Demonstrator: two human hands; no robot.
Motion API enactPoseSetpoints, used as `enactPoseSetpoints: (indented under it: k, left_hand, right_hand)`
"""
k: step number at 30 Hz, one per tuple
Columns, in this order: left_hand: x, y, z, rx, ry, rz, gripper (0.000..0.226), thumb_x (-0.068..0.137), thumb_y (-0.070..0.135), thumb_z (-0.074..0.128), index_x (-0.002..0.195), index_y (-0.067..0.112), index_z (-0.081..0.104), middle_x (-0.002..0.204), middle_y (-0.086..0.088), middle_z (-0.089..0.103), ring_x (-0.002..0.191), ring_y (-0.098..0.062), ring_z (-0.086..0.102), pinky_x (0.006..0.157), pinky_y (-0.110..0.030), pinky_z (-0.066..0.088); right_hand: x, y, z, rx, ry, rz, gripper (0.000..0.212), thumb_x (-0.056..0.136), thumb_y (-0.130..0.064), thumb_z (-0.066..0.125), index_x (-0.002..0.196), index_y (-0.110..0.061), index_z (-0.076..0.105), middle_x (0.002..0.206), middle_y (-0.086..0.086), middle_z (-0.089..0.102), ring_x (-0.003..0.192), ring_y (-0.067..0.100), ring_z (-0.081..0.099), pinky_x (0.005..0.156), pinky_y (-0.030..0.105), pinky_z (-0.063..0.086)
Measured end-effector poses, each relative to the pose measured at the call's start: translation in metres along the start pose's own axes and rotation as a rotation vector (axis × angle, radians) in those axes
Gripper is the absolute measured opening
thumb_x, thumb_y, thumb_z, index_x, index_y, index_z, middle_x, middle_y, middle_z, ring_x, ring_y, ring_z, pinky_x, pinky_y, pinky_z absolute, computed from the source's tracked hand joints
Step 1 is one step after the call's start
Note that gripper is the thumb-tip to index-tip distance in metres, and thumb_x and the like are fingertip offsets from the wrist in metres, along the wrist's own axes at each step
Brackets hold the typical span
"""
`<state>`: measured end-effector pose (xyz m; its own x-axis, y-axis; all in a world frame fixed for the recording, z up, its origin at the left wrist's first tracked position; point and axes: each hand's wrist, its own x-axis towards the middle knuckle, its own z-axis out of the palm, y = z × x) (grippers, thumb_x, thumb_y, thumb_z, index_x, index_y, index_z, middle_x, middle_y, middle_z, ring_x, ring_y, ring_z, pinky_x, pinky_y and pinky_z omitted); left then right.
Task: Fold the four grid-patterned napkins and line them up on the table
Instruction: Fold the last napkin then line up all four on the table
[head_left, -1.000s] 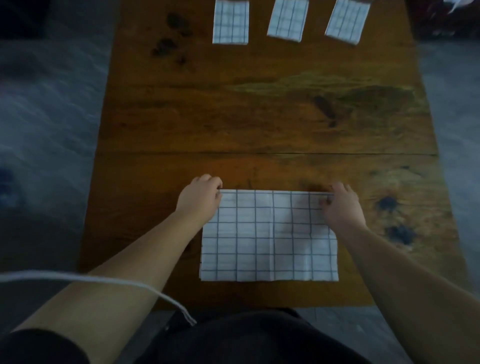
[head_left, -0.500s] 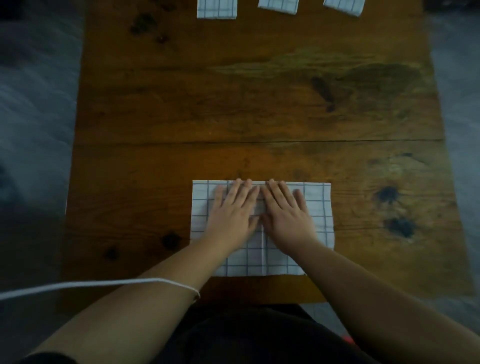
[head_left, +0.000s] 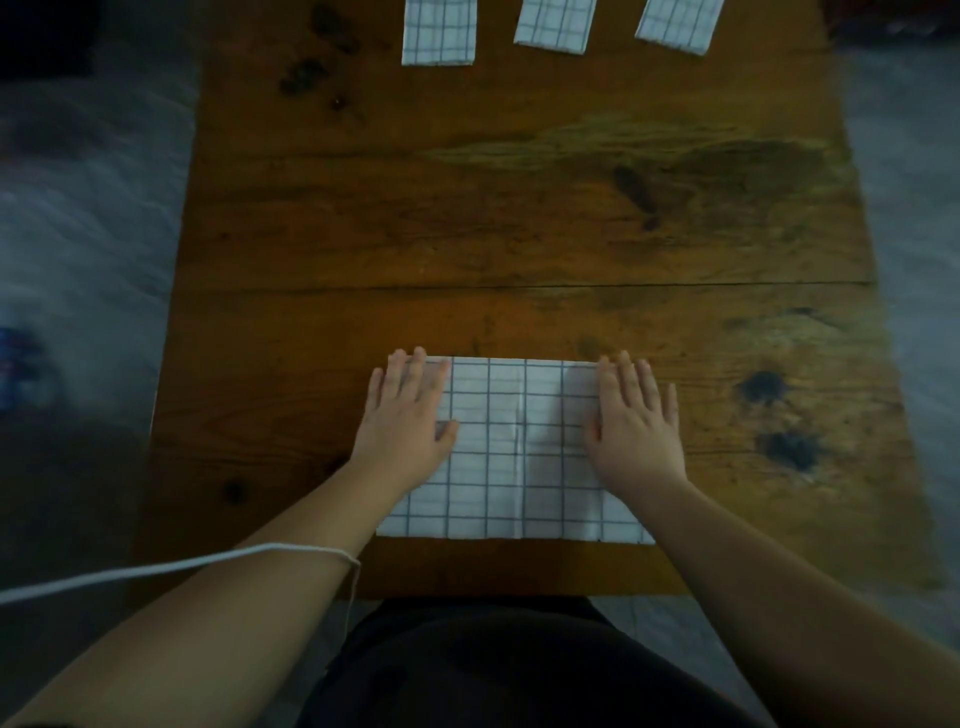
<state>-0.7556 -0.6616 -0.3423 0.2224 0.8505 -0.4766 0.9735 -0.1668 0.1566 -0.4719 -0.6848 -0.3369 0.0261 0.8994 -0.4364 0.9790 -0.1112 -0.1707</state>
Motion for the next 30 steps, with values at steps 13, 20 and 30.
enactPoseSetpoints:
  k: [13,20,30]
  left_hand:
    - [-0.070,0.003,0.066,0.034,0.051,0.090,0.064,0.103,0.051,0.013,0.161,0.029,-0.003,0.169,-0.004,-0.008,0.153,-0.023,-0.018,0.125,-0.047,-0.005]
    - [-0.099,-0.026,0.071,-0.012,0.100,-0.013,0.062,0.105,0.045,0.026,0.162,0.026,0.010,0.169,-0.003,0.004,0.155,-0.020,-0.010,0.124,-0.043,-0.004]
    - [-0.089,0.073,0.032,-0.211,0.145,0.044,0.053,0.099,0.023,0.049,0.151,0.023,0.036,0.160,0.001,0.030,0.151,-0.018,0.017,0.125,-0.041,0.018]
  right_hand:
    - [-0.048,0.031,0.034,-0.069,-0.097,-0.194,0.064,0.107,-0.046,0.023,0.162,-0.032,-0.007,0.169,-0.007,-0.015,0.153,0.015,-0.022,0.127,0.047,-0.005]
    - [-0.062,0.068,0.028,-0.061,-0.070,-0.114,0.061,0.107,-0.044,0.026,0.163,-0.032,0.005,0.172,-0.007,-0.003,0.157,0.016,-0.012,0.127,0.048,-0.001]
    - [-0.020,0.001,-0.008,0.168,-0.028,-0.283,0.052,0.100,-0.020,0.054,0.150,-0.024,0.041,0.159,-0.002,0.036,0.151,0.019,0.025,0.123,0.042,0.024]
